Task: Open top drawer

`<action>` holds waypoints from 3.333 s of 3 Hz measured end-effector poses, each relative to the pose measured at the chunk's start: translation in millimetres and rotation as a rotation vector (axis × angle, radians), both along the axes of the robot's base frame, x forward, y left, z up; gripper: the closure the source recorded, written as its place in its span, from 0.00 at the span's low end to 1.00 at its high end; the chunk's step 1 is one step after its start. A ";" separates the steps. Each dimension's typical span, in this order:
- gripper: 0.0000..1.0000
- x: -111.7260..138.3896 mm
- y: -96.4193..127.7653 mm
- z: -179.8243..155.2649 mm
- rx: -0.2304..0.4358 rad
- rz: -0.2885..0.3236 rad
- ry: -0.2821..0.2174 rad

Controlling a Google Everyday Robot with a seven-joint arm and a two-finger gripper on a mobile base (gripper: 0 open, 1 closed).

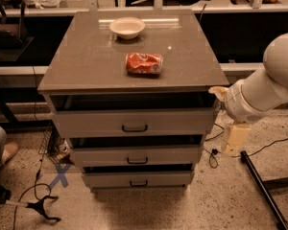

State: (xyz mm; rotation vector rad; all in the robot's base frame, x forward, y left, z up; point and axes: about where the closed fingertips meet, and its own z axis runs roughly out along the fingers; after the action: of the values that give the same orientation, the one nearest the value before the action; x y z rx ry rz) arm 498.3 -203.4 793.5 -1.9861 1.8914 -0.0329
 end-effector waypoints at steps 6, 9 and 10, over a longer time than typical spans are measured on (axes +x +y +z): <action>0.00 77.1 88.6 -120.0 0.023 0.006 0.089; 0.49 72.7 75.0 -134.0 0.056 -0.087 0.102; 0.72 72.9 75.1 -132.4 0.056 -0.087 0.102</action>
Offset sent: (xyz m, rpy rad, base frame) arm 0.0357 0.0556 -0.0748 0.0758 0.0419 0.0565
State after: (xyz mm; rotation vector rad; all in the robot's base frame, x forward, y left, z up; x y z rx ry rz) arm 571.2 -128.4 661.1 -1.9007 2.0188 0.0979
